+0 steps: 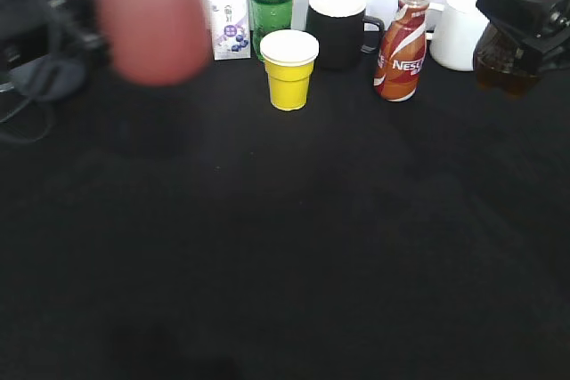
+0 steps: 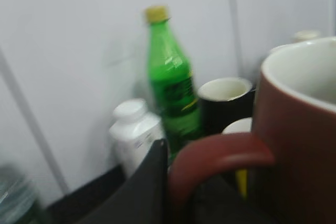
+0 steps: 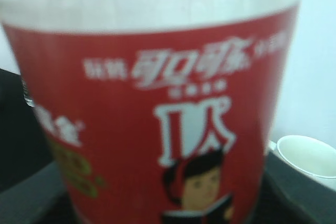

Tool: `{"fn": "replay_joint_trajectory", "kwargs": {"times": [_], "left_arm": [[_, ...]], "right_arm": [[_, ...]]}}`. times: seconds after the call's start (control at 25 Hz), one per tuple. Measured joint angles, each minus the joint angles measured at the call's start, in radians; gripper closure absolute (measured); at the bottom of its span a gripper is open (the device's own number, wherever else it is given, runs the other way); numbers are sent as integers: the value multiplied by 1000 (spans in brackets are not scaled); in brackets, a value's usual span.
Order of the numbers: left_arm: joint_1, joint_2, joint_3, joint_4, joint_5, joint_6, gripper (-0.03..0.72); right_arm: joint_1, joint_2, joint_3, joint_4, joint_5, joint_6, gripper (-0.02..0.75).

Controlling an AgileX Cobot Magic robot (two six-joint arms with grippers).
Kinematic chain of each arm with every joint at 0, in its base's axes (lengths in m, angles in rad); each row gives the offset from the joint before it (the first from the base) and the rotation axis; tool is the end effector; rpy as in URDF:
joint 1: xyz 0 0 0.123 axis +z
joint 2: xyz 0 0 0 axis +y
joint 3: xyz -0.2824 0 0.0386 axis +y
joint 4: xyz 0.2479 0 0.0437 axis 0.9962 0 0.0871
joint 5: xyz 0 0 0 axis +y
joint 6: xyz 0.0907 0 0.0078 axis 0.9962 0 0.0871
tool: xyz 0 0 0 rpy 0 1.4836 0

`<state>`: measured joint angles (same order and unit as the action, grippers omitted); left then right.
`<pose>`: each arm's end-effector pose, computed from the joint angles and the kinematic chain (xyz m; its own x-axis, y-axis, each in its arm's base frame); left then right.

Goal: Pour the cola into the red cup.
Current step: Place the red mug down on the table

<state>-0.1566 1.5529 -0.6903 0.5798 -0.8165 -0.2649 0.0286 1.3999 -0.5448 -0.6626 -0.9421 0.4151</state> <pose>0.3019 -0.0844 0.2421 0.0370 0.1390 -0.9896 0.5377 0.8319 0.1369 0.2631 0.0528 0.2539 0.0657 -0.0112 -0.9978 -0.5204 0.8528 -0.0439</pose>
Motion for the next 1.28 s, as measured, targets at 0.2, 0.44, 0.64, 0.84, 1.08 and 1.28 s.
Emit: {"fn": "replay_joint_trajectory", "kwargs": {"times": [0.2, 0.44, 0.64, 0.84, 1.08, 1.28], "left_arm": [[14, 210, 21, -196, -208, 145, 643], [14, 473, -1, -357, -307, 250, 643], [15, 562, -114, -383, -319, 265, 642], [15, 577, -124, -381, -351, 271, 505], [15, 539, -16, -409, -371, 265, 344], [12, 352, 192, -435, -375, 265, 343]], "right_arm": [[0, 0, 0, 0, 0, 5, 248], [0, 37, 0, 1, 1, 6, 248], [0, 43, 0, 1, 2, 7, 248], [0, 43, 0, 4, 2, 7, 248], [0, 43, 0, 4, 2, 7, 248], [0, 85, -11, 119, 2, -5, 248]]}}
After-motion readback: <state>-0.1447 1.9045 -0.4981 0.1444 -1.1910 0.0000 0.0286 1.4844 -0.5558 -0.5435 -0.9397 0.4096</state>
